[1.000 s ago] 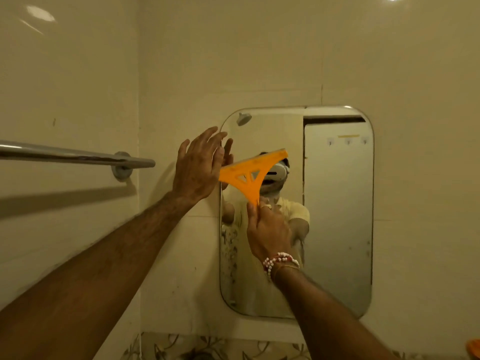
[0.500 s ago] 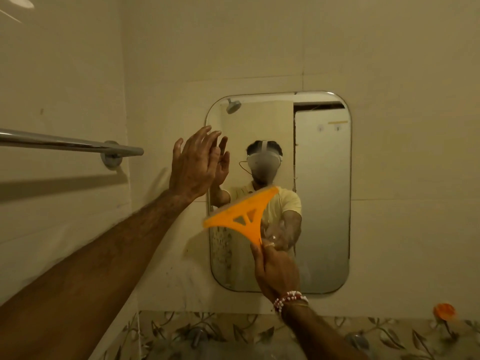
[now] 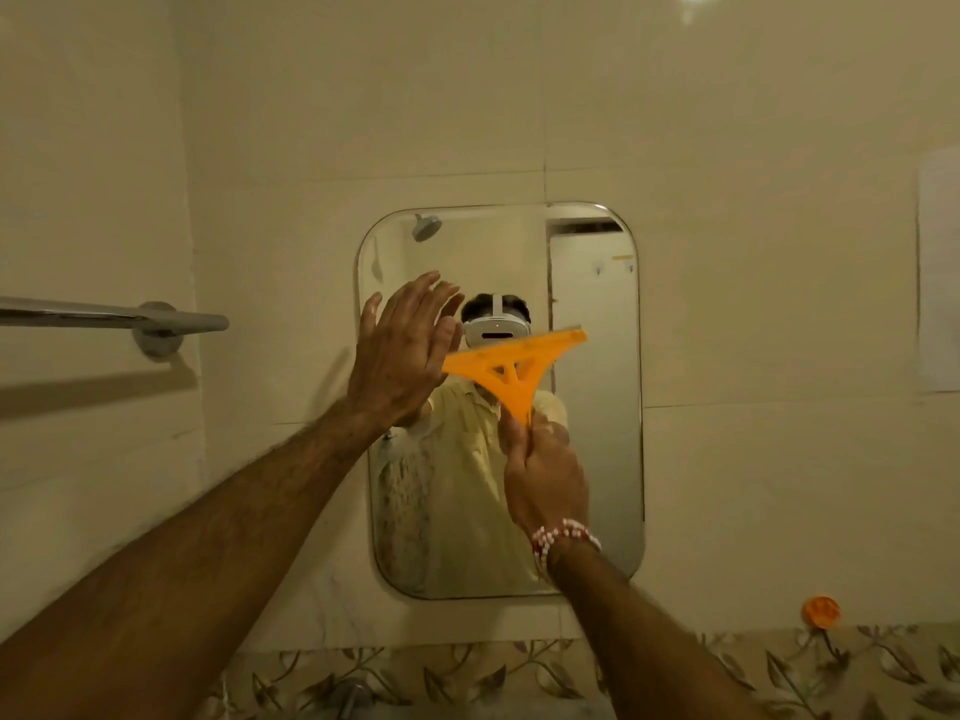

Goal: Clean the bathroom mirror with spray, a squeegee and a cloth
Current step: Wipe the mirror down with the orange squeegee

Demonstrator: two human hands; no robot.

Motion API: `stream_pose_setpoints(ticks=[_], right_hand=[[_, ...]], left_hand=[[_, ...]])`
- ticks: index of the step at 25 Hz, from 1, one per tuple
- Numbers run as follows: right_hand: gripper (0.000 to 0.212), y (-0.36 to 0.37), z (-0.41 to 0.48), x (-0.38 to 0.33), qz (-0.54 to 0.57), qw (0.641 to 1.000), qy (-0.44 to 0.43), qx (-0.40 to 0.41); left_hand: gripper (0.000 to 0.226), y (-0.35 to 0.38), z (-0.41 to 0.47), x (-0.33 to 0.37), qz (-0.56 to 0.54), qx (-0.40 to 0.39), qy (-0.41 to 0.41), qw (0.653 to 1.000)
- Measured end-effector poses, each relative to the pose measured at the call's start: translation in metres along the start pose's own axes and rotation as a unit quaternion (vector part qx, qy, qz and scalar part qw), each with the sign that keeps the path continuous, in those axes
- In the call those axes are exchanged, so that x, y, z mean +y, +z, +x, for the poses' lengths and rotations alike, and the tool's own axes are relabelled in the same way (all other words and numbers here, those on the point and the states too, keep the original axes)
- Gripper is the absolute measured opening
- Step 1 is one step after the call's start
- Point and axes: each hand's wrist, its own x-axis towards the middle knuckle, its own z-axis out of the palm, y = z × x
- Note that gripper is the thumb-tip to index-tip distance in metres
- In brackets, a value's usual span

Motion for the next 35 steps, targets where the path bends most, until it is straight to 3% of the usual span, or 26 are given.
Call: stream_pose_setpoints(ticks=[7,12,16,21,24,30,35], right_hand=[[0.052,-0.012,-0.088,0.069,-0.067,0.996,0.049,-0.043],[0.047,-0.043,-0.013,0.032,0.014,0.998,0.031,0.054],[0.045,-0.073,0.065,-0.001,-0.007,0.993,0.035,0.113],[0.055,-0.067,0.055,0.024,-0.036,0.993,0.079,0.085],[0.053,-0.05,-0.006,0.062,-0.036,0.994,0.087,0.064],[0.07,-0.032,-0.117,0.116,-0.125,0.983,0.135,-0.003],[0.072,-0.02,-0.082,0.07,-0.025,0.999,0.043,0.007]], left_hand=[[0.048,0.008,-0.009,0.009,-0.004,-0.007,0.007,1.0],[0.056,0.002,0.001,0.018,0.005,-0.005,0.001,1.0],[0.06,0.004,0.007,0.022,0.019,-0.007,0.01,1.0],[0.048,0.018,0.001,0.017,0.007,0.016,0.017,1.0],[0.044,0.028,-0.007,0.013,0.005,0.025,0.019,1.0],[0.041,0.037,-0.028,0.006,0.01,0.016,0.015,1.0],[0.041,0.021,-0.027,-0.001,0.015,0.013,-0.02,1.0]])
